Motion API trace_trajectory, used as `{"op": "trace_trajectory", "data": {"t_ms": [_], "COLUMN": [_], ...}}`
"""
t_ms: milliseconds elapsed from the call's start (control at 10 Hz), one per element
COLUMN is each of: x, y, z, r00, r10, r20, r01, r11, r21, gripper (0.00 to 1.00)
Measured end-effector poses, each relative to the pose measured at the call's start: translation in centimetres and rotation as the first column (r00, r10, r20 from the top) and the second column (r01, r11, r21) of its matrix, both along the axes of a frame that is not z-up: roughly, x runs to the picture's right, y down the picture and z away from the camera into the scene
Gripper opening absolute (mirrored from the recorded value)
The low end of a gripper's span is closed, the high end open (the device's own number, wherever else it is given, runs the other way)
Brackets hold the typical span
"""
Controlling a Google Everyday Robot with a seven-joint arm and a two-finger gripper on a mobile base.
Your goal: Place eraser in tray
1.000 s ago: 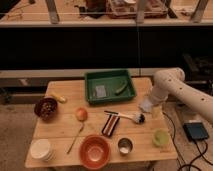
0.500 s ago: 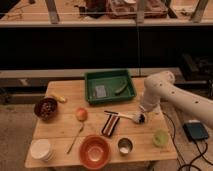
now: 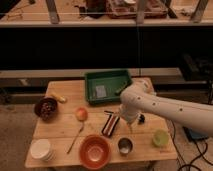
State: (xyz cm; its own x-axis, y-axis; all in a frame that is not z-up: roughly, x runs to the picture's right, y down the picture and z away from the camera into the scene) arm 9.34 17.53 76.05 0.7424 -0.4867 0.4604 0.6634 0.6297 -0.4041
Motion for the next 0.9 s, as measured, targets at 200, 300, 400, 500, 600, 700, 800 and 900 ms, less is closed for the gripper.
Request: {"op": "trace_trajectory", "data": {"t_ms": [200, 300, 400, 500, 600, 700, 800, 900], "x": [-1.1, -1.6, -2.5, -2.7, -2.9, -3.4, -3.8, -4.0], "y": [1.2, 1.8, 2.1, 2.4, 2.7, 2.8, 2.7, 2.6], "z": [-0.4, -0.1, 0.5, 0.9, 1.4, 1.7, 1.9, 2.2], "r00": [0.995, 0.991, 0.986, 0.982, 0.979, 0.977, 0.976, 0.976], "r10": [-0.068, -0.087, -0.099, -0.103, -0.102, -0.108, -0.109, -0.113], "r20": [0.067, 0.098, 0.137, 0.159, 0.176, 0.186, 0.188, 0.184], "r01": [0.069, 0.088, 0.102, 0.108, 0.107, 0.113, 0.114, 0.116], "r11": [0.9976, 0.9961, 0.9946, 0.9939, 0.9939, 0.9934, 0.9934, 0.9932], "r21": [-0.005, -0.01, -0.019, -0.022, -0.024, -0.018, -0.012, -0.007], "gripper": [0.75, 0.75, 0.75, 0.75, 0.75, 0.75, 0.75, 0.75]}}
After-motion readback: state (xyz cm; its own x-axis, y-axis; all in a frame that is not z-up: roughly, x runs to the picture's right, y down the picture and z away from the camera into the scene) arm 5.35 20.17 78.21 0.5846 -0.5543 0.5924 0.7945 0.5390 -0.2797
